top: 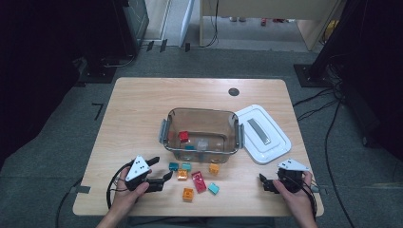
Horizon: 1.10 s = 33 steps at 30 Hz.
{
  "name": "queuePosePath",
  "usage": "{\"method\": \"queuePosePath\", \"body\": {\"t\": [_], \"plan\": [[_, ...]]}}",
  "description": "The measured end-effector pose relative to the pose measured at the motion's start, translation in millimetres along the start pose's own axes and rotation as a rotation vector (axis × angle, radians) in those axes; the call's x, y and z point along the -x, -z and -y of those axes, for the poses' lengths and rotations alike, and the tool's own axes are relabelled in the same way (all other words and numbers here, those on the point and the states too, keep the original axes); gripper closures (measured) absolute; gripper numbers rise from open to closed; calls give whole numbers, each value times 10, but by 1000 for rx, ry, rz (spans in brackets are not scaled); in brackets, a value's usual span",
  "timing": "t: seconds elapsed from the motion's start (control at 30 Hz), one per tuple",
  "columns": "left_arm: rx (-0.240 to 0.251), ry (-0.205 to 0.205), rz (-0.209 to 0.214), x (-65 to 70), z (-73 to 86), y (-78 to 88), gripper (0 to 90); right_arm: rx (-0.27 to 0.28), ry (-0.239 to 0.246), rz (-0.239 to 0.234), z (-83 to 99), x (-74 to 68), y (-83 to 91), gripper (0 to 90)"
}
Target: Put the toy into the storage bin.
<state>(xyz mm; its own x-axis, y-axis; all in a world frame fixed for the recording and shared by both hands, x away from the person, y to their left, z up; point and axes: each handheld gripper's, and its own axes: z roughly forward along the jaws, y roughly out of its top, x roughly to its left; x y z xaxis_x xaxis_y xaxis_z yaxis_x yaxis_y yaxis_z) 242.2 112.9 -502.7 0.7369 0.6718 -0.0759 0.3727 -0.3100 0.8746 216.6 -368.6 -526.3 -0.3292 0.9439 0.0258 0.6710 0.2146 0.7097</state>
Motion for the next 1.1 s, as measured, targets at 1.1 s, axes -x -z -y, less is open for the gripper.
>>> {"method": "queuePosePath", "body": {"t": [1.1], "plan": [[-188, 55, -64, 128, -53, -438, 453, 0, 0, 0, -1, 0, -1, 0]]}}
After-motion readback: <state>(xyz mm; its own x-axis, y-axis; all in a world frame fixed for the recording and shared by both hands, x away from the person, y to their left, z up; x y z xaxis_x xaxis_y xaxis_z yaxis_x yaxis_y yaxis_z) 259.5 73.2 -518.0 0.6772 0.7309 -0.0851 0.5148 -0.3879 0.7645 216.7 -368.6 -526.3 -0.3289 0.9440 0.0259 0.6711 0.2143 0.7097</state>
